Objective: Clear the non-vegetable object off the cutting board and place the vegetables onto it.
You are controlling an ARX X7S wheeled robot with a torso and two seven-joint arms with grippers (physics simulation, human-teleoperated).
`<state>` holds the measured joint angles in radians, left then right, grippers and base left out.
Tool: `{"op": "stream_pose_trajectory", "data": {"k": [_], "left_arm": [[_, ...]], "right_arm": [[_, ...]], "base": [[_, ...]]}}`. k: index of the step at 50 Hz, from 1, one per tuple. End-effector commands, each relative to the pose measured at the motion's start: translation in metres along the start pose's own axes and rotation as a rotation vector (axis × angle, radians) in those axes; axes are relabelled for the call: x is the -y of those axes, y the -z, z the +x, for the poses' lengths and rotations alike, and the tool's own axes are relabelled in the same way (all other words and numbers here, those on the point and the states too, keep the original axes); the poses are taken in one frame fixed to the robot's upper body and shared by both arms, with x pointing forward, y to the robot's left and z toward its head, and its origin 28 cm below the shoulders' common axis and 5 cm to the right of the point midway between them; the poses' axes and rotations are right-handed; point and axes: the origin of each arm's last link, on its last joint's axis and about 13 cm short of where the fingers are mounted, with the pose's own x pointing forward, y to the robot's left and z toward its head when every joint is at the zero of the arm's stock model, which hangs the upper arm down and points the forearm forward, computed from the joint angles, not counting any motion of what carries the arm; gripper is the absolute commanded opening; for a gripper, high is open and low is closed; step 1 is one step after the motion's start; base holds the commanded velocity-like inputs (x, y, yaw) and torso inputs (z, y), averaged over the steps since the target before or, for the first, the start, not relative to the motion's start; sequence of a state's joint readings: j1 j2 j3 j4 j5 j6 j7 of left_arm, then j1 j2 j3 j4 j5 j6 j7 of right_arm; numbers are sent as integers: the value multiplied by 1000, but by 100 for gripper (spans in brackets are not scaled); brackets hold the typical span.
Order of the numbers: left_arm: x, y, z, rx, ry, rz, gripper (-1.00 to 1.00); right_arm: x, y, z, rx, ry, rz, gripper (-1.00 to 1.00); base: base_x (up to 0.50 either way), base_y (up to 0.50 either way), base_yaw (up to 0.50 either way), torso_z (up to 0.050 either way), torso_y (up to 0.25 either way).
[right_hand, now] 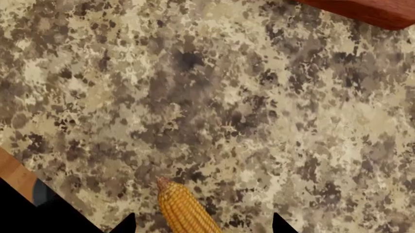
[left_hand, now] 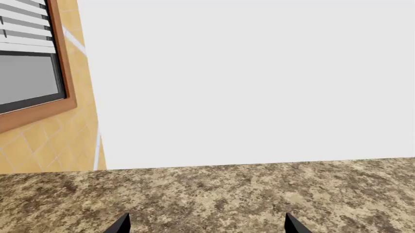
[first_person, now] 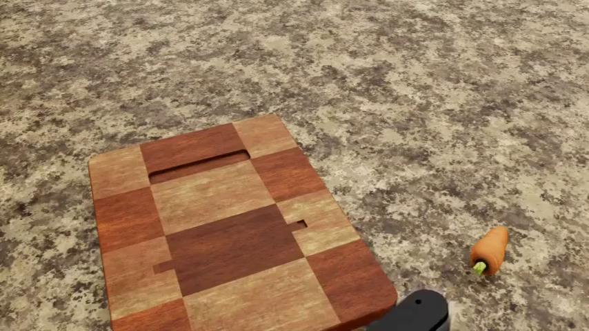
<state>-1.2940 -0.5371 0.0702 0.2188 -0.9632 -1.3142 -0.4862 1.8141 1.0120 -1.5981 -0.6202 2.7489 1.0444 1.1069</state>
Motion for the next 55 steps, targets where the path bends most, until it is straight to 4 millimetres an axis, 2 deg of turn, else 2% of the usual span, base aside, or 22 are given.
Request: {"op": "stream_pose_trajectory", "data": {"k": [1, 43, 44, 55], "left_arm": [[0, 0, 0, 1, -1, 0, 100], [-1, 1, 1, 1, -5, -2, 100], [-1, 1, 1, 0, -5, -3, 100], [-1, -2, -2, 9, -5, -10, 100]], "right_arm": [[0, 2, 6, -13, -20, 7, 100], [1, 13, 27, -51, -72, 40, 100], [1, 13, 26, -50, -71, 38, -100], [-3, 4, 11, -22, -47, 4, -100]], "base": [[0, 0, 0, 0, 0], [0, 0, 1, 0, 0], [10, 0, 3, -15, 0], [0, 0, 0, 0, 0]]}}
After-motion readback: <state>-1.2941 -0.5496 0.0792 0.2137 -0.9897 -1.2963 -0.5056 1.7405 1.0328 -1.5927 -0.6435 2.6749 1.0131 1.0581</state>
